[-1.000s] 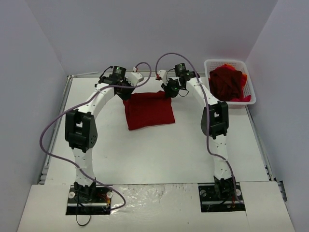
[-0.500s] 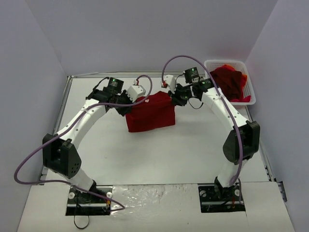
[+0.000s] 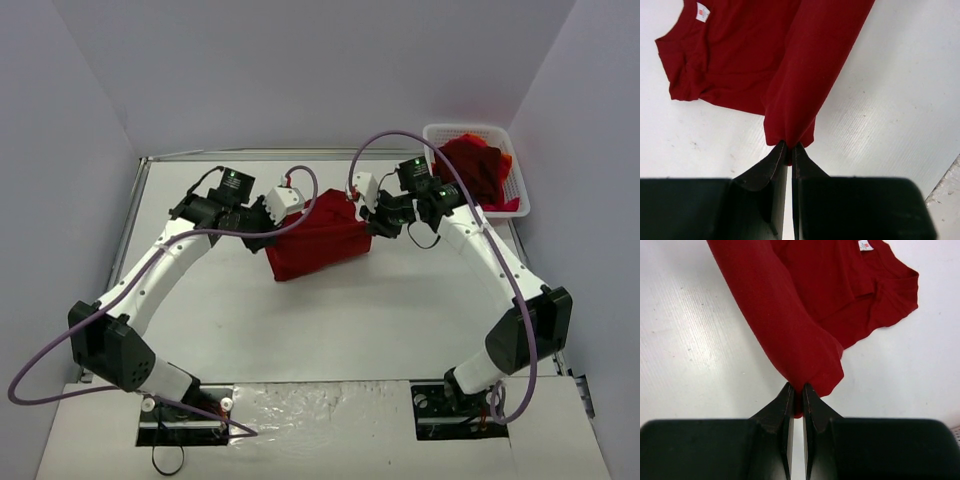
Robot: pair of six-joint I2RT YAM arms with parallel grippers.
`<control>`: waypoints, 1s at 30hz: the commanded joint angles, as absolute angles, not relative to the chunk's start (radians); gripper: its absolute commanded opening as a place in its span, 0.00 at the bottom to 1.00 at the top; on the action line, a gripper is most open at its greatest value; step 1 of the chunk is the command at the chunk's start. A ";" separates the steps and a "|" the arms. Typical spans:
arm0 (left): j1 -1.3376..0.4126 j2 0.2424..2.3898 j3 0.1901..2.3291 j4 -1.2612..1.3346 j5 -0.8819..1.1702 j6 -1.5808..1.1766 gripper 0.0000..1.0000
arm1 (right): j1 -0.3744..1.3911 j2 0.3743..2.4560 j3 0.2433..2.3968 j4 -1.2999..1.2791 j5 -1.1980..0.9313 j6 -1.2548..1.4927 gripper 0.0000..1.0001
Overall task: Fold and stack the t-shirts
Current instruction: Fold the long partially folded tshirt into a neat square
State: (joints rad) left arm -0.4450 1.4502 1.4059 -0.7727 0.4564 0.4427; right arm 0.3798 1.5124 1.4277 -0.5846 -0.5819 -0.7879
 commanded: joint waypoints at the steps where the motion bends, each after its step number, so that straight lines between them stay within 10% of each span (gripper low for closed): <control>1: -0.436 1.463 1.497 -0.842 0.457 0.471 0.02 | 0.359 1.598 1.477 -0.589 -0.569 -0.815 0.00; 13: -0.417 1.604 1.667 -0.910 0.457 0.495 0.02 | 0.325 1.928 1.762 -0.584 -0.612 -0.815 0.00; 30: -0.396 1.575 1.578 -0.784 0.399 0.446 0.02 | 0.327 1.766 1.674 -0.577 -0.610 -0.770 0.00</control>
